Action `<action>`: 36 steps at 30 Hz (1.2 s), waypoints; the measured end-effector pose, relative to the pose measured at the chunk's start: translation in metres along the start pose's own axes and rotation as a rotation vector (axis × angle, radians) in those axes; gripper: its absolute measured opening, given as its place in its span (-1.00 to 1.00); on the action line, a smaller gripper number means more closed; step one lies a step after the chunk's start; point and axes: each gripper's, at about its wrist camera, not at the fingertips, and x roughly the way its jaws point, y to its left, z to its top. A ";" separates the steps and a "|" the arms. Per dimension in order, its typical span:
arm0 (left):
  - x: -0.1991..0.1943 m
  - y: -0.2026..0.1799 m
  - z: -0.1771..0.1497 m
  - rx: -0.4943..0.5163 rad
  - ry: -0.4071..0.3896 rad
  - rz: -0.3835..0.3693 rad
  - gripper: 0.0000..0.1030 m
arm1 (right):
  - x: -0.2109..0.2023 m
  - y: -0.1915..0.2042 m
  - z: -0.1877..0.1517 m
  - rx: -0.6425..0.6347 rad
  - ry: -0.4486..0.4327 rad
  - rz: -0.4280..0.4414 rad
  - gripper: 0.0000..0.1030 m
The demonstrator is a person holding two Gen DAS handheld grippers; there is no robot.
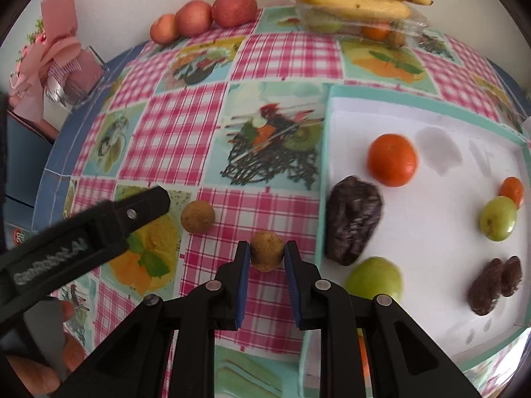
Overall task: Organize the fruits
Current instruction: 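Grasp the other small brown fruit with the left tool while the right tool holds its fruit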
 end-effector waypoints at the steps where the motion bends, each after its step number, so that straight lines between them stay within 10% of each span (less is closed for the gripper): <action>1: 0.000 -0.002 0.000 0.004 0.003 -0.006 0.63 | -0.006 -0.003 0.001 0.004 -0.012 0.003 -0.57; 21: 0.015 -0.022 -0.004 0.036 0.064 -0.125 -0.51 | -0.077 -0.026 -0.001 -0.044 -0.171 -0.051 -0.57; 36: 0.012 -0.018 0.001 0.015 0.029 -0.141 -0.57 | -0.085 -0.036 -0.002 -0.013 -0.188 -0.038 -0.57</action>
